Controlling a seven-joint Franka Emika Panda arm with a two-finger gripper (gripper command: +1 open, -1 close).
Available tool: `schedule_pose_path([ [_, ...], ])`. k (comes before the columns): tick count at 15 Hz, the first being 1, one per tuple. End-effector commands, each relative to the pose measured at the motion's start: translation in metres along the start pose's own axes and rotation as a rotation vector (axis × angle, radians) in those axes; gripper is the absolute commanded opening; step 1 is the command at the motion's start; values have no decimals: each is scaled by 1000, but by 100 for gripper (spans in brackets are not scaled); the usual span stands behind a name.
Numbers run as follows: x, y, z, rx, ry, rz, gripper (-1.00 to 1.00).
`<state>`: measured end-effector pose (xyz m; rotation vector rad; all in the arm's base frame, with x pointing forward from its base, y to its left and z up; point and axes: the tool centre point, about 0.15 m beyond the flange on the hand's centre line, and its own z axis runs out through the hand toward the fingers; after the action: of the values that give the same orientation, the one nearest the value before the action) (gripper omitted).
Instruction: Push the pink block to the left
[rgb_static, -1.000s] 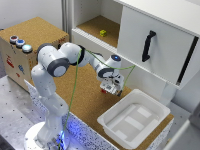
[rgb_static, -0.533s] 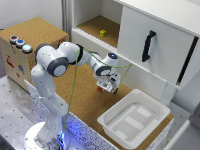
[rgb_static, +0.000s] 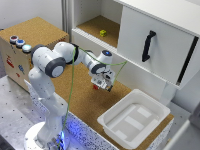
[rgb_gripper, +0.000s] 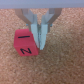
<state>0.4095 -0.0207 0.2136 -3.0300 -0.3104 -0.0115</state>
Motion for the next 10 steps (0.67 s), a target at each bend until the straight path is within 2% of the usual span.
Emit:
schedule_pose_path([
  [1, -6, -36, 1, -3, 33, 13, -100],
  [6, -5, -60, 10, 57, 16, 5, -100],
  [10, -2, -78, 13, 69, 3, -58, -100],
])
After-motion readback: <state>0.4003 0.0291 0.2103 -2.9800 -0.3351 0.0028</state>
